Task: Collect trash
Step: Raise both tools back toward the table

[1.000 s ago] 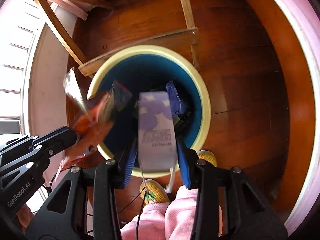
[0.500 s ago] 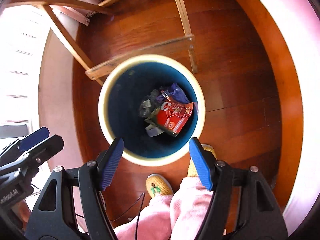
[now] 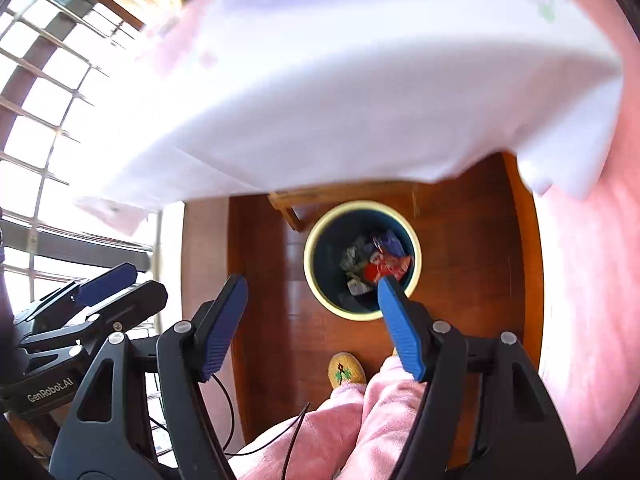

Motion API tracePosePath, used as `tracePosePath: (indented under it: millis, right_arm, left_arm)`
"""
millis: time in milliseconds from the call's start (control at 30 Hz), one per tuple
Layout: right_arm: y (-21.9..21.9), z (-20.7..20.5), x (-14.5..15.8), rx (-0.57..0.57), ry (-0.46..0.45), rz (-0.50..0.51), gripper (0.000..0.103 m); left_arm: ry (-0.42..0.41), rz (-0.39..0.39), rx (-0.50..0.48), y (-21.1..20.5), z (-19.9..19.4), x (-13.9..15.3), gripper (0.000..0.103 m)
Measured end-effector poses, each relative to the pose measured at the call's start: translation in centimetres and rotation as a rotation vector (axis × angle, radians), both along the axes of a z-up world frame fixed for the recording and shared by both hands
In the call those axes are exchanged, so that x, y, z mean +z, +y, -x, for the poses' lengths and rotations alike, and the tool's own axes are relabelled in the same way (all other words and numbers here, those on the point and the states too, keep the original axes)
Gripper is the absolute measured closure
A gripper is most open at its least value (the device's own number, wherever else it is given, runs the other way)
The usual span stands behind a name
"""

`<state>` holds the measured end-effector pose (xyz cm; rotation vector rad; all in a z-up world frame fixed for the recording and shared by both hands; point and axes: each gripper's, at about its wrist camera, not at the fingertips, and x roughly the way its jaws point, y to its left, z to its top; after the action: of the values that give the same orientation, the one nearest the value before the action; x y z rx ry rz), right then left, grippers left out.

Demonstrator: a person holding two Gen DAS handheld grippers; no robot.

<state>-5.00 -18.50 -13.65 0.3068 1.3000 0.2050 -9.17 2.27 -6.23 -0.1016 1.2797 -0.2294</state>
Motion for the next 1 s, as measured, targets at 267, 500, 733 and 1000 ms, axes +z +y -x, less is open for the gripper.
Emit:
tracePosePath:
  millis: [267,500,733,1000]
  right_arm:
    - [1.9,-3.0,10.9,0.077,-0.163,0.038,0.038]
    - [3.2,-6.9,18.4,0.152,-0.311,0.021,0.038]
    - [5.1,-11.4,22.7,0.261,-0.435,0.028,0.038]
    - [7.7,-17.3,23.9,0.33,-0.504,0.053,0.038]
  left_arm:
    - [-0.1,-0.035,0.073,1.2,-2.6,9.2,0.04]
    - [-0.214,-0.086,0.162,3.2,-5.9,16.6,0.04]
    - [-0.294,-0.173,0.251,4.4,-8.9,21.5,0.04]
    - [-0.333,-0.189,0.323,7.6,-12.3,23.2,0.041]
